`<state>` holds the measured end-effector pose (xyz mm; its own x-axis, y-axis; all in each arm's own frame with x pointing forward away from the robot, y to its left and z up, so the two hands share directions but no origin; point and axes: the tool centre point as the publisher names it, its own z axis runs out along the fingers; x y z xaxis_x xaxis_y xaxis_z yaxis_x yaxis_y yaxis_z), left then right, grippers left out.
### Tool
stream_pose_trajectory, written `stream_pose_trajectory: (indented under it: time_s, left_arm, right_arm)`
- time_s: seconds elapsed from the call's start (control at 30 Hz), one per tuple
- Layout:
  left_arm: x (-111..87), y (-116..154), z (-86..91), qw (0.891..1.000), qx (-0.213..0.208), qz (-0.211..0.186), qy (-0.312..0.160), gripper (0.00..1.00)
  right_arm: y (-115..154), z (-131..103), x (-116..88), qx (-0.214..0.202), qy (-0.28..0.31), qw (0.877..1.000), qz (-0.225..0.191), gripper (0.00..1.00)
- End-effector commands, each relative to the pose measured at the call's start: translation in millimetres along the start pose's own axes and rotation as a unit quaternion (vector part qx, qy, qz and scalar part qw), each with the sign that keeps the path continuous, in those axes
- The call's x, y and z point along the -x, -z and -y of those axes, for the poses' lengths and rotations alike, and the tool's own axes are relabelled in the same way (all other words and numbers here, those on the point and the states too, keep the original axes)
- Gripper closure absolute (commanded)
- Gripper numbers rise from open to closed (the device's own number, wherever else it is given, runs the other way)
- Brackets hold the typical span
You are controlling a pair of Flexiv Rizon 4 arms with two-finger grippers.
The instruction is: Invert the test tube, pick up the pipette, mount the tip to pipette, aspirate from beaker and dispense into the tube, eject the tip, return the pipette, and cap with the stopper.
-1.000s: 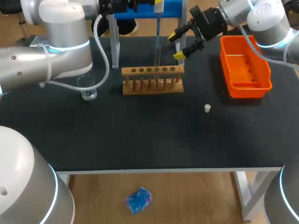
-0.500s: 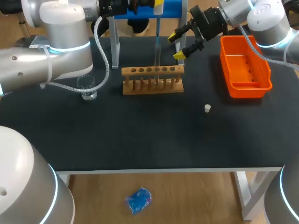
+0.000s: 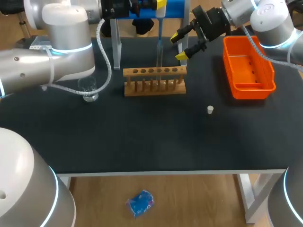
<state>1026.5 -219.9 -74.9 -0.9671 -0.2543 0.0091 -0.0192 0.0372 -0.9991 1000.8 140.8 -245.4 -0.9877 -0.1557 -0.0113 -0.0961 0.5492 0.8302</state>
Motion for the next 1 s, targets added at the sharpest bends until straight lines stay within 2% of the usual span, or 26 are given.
stream_pose_trajectory:
  time_s: [0.03, 1.0]
  left_arm:
    - [1.6, -2, -4.1, 1.0, -0.003, -0.001, 0.003, 1.0]
    - [-2.1, -3, -26.8, 1.0, -0.004, 0.004, 0.025, 1.0]
  right_arm:
    - [1, 0, 1, -0.001, 0.0, 1.0, -0.002, 0.0]
    - [1, 0, 1, -0.001, 0.0, 1.0, -0.002, 0.0]
